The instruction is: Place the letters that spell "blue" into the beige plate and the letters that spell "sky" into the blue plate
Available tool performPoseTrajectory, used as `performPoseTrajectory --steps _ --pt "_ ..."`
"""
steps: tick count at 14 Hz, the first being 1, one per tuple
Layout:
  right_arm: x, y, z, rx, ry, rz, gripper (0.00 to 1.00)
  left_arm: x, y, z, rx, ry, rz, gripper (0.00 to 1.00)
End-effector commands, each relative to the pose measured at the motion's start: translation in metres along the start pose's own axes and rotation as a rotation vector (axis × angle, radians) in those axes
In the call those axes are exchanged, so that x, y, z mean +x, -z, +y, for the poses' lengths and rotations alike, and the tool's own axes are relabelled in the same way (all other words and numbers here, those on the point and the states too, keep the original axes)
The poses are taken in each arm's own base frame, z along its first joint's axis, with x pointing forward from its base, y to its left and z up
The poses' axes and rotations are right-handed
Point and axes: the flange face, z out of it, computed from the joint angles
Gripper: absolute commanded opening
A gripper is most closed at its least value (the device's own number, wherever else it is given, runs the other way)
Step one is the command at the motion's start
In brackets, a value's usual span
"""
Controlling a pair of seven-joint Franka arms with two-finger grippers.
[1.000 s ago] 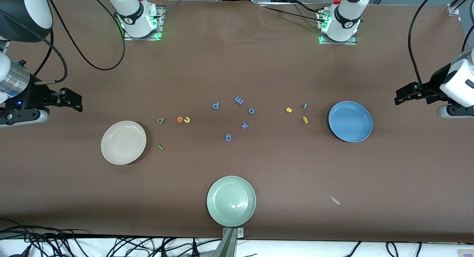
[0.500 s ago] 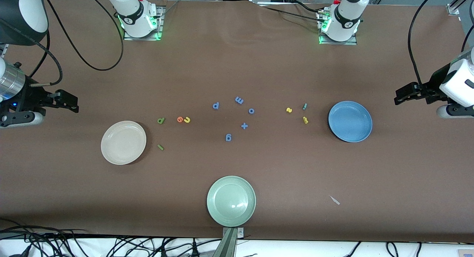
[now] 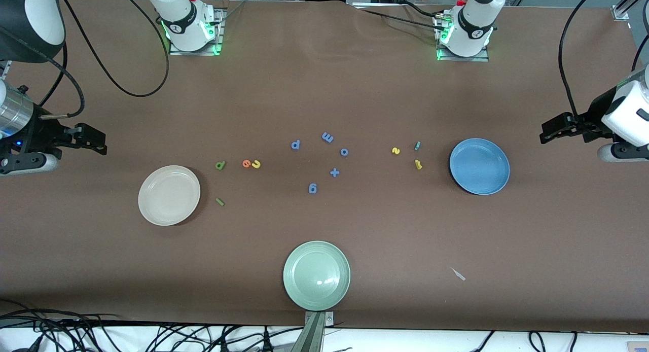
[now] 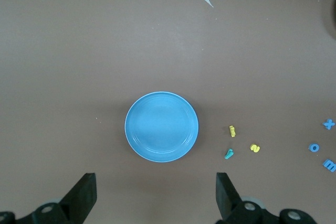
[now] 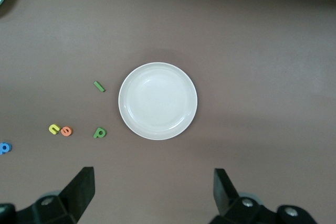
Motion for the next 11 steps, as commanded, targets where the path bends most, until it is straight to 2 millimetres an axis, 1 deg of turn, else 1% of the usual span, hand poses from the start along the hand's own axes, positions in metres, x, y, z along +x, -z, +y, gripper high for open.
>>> performPoseTrajectory --steps 1,4,5,6,11 --pt "0.000 0.004 0.001 0.015 -0.009 0.012 1.00 -0.002 0.007 0.003 0.010 -0.020 0.002 1.00" --pt "0.000 0.005 0.002 0.018 -0.013 0.014 1.00 -0.002 0.006 0.005 0.011 -0.021 0.000 1.00" --pt "0.000 0.005 0.004 0.019 -0.017 0.013 1.00 -0.002 0.006 0.005 0.011 -0.021 0.000 1.00" --pt "-0.001 0.005 0.011 0.027 -0.029 0.013 1.00 -0.002 0.006 0.005 0.011 -0.021 0.000 1.00" --pt "-0.002 0.004 0.018 0.054 -0.047 0.010 1.00 -0.002 0.006 0.002 0.011 -0.021 0.000 1.00"
